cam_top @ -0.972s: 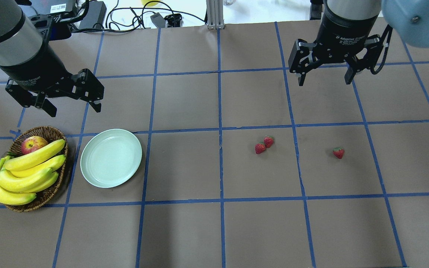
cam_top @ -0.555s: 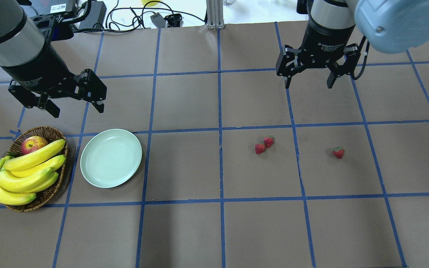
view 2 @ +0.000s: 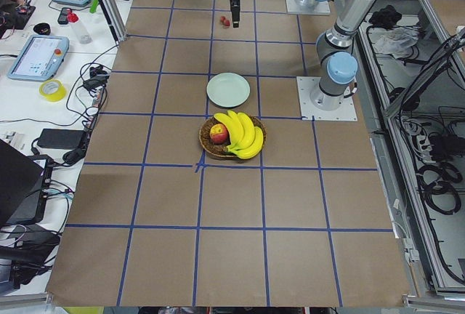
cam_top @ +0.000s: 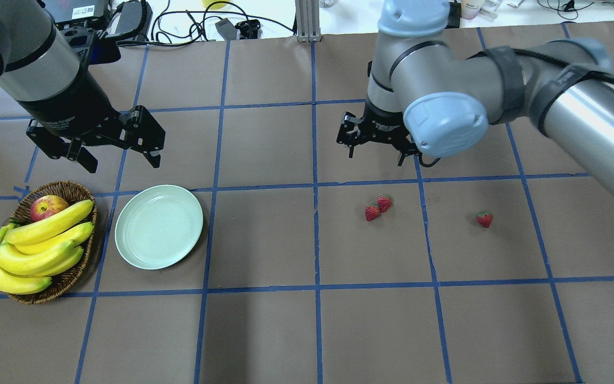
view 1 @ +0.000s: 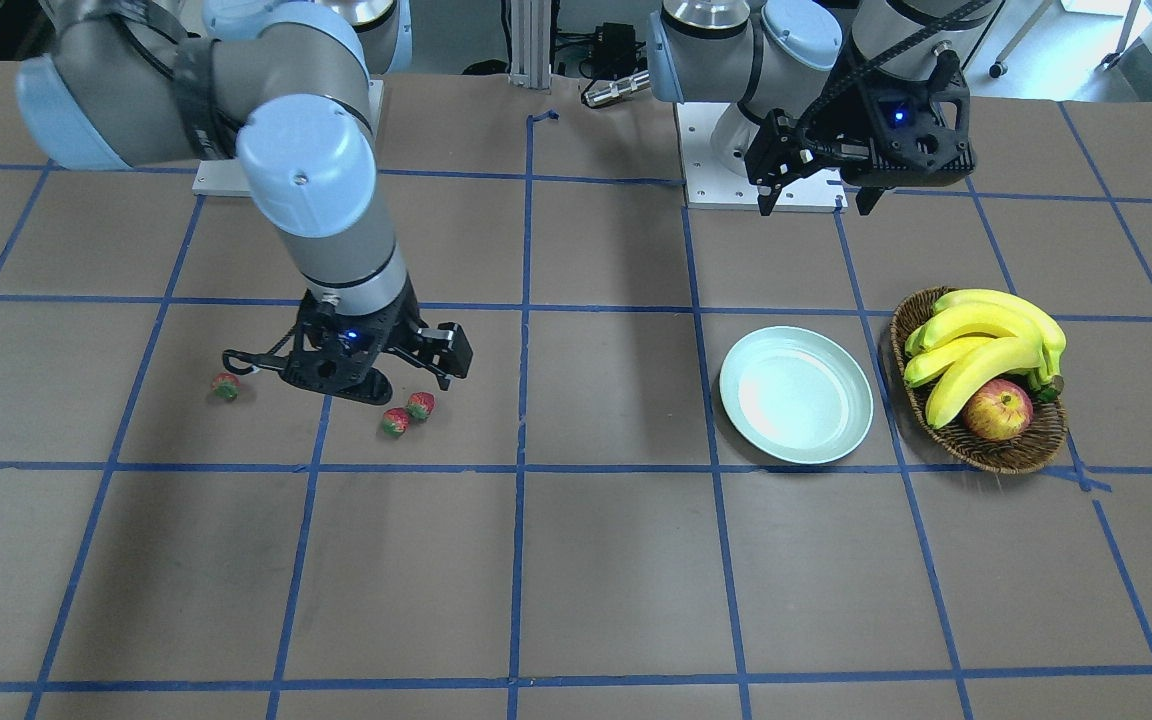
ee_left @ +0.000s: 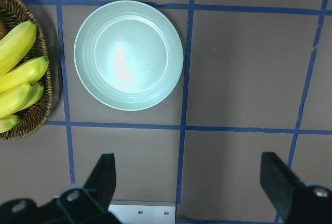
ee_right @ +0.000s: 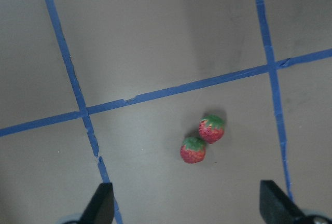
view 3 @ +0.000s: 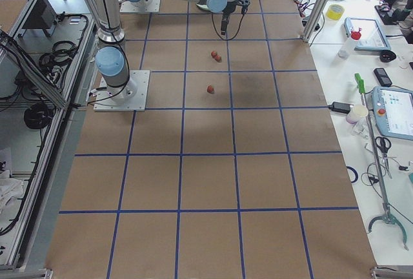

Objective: Collect all strawberries into plate
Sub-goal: 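Reach the right gripper to the strawberry pair and grasp one strawberry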

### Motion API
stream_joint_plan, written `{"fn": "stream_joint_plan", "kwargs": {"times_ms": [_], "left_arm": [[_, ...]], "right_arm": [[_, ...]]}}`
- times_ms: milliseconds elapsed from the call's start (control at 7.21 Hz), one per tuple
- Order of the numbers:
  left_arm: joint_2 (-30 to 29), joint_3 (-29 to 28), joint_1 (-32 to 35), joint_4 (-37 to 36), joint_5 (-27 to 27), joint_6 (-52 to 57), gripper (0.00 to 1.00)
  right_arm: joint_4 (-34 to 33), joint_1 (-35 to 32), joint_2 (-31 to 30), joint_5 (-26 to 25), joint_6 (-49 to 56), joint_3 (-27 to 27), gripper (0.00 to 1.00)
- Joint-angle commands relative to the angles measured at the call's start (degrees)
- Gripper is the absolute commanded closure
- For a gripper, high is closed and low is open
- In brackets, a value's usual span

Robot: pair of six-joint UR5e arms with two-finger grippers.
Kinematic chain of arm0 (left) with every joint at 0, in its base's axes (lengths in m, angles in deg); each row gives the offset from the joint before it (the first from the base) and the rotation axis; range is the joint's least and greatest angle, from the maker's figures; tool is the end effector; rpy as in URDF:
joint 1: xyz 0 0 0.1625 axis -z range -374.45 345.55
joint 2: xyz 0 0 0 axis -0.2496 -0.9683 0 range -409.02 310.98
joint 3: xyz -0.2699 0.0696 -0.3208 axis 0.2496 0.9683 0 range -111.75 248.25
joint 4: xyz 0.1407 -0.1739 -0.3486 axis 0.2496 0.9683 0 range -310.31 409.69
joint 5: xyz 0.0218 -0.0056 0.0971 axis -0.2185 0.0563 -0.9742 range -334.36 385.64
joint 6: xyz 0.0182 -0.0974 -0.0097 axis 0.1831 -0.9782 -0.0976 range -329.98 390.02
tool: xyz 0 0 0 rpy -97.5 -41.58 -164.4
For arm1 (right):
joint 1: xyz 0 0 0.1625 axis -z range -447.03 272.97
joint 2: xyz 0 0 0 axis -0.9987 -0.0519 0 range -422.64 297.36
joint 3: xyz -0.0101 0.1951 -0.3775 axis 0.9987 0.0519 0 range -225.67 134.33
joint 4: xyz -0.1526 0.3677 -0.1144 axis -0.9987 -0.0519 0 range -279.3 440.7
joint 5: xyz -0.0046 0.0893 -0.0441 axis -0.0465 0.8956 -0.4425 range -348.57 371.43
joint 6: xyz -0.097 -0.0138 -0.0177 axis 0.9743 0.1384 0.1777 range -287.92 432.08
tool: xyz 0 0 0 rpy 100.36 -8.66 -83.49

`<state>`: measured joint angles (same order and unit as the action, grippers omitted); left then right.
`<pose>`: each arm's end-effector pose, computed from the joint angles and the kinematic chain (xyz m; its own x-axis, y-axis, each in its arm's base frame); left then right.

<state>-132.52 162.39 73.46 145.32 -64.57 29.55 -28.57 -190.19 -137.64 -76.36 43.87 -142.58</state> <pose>-0.1169 -0.4422 0.4958 -0.9990 -0.0446 -0.0041 -0.0447 0.9974 0.0570 0.2630 -0.5227 0.3229 -0.9653 0.2608 -0.0122 0.2597 0.9639 0.0586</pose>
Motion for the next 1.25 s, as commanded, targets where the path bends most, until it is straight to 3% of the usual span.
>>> {"fn": "stream_joint_plan", "kwargs": {"times_ms": [0,278,555,1110], "left_arm": [[-0.25,0.08,1.29,0.00,0.11,-0.58,0.00],[-0.17,0.16,1.29,0.00,-0.67,-0.32,0.00],[-0.17,0.16,1.21,0.00,-0.94,-0.14,0.00],[-0.08,1.12,1.21,-0.09,-0.85,-0.58,0.00]], "right_arm": [[-6.61,-3.71,3.97,0.08,-8.86,-3.61,0.03],[-18.27,-3.89,5.12,-0.18,-8.53,-13.00,0.09],[-18.96,-3.71,6.35,-1.50,-7.91,-14.18,0.15],[-15.89,0.41,6.44,-1.41,-7.03,-14.62,0.19]]}}
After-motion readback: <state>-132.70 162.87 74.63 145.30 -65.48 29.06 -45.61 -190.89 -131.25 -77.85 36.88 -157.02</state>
